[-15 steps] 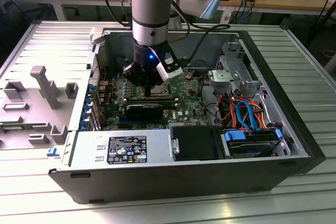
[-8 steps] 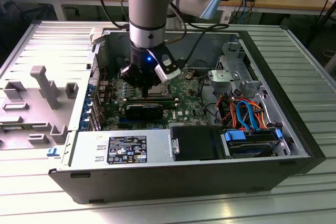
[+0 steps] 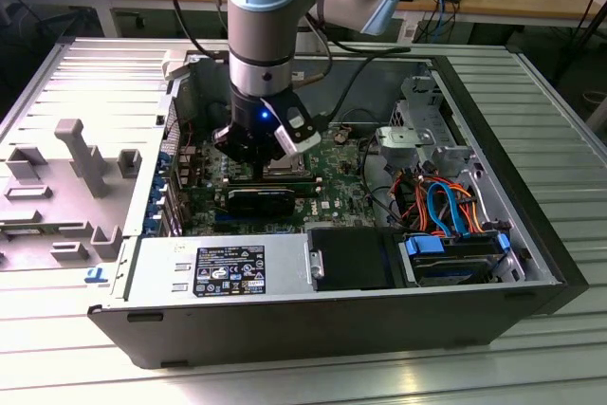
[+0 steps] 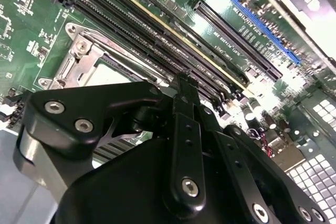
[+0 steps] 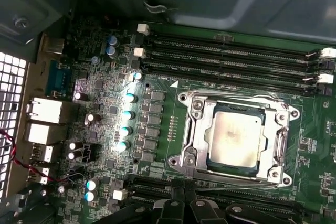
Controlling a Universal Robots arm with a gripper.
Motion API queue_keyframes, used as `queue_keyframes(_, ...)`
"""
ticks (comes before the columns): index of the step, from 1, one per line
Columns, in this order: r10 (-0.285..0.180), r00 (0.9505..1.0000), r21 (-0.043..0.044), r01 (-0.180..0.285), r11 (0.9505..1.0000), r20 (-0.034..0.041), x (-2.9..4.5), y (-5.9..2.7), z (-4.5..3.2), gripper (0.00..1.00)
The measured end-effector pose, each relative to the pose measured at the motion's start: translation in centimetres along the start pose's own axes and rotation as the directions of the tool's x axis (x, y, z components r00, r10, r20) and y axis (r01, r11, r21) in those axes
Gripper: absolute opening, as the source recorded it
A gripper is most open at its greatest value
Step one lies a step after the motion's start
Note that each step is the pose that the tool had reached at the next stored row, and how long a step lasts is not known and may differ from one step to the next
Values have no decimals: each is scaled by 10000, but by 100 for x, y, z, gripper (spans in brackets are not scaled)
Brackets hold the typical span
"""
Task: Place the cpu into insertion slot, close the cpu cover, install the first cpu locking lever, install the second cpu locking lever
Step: 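Install the second cpu locking lever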
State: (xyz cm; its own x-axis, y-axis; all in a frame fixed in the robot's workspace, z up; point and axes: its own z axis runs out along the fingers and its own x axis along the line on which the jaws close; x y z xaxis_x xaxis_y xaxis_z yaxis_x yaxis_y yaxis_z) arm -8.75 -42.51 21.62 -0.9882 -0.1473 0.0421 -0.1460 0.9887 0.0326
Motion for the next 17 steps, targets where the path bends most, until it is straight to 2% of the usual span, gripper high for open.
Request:
queue_keyframes(2,-15,10000,-116,15,9999,19,1,0,16,11)
queue_keyframes(3,-29,10000,-137,30,9999,24,10,1,24,11)
queue_keyframes(8,-60,10000,-152,60,9999,22,41,4,38,11)
queue_keyframes(9,-68,10000,-167,68,9998,24,41,3,45,11)
queue_keyframes(11,-93,9999,-257,94,9996,39,42,4,52,11)
queue_keyframes(17,-99,9999,-282,100,9996,43,48,5,60,11)
